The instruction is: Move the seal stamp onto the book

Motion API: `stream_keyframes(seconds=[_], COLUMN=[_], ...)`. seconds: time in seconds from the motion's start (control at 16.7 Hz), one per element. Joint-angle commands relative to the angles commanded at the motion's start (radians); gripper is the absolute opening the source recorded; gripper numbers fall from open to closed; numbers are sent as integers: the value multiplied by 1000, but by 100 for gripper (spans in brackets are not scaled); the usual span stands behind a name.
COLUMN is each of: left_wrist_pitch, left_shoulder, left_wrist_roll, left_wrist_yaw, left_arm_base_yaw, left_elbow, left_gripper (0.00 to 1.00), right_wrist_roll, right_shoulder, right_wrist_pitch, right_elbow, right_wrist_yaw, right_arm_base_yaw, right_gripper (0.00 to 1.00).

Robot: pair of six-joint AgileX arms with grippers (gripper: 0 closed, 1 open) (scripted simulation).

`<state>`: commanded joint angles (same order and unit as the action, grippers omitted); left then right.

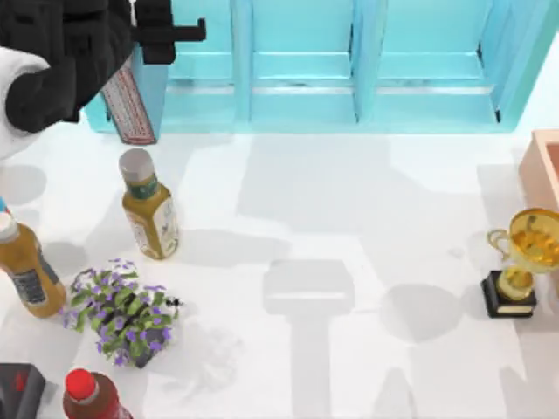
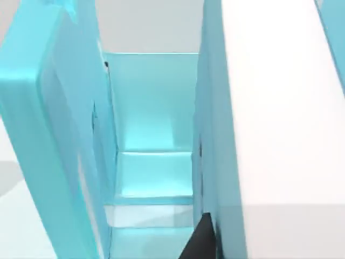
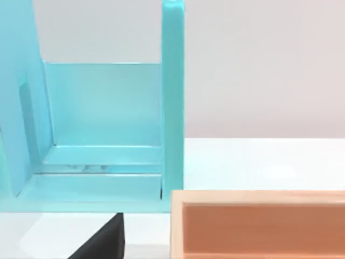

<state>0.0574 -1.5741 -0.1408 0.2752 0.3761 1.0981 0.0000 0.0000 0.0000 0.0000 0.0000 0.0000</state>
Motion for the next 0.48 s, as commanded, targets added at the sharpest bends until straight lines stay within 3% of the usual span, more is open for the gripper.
stream_keyframes(seconds=[0.24,0.48], left_wrist_pitch=[-183,-248], left_shoulder=[251,335], left_wrist_roll=[0,1], left_wrist_yaw=[53,86], left_arm_base_yaw=[55,70], left_elbow=[-69,-86], left_gripper=[0,0], right_wrist_roll=[0,0], right_shoulder=[0,0], right_wrist_pitch=[0,0], right_elbow=[0,0], right_wrist_yaw=[0,0], right_arm_base_yaw=[0,0], right_gripper=[100,100])
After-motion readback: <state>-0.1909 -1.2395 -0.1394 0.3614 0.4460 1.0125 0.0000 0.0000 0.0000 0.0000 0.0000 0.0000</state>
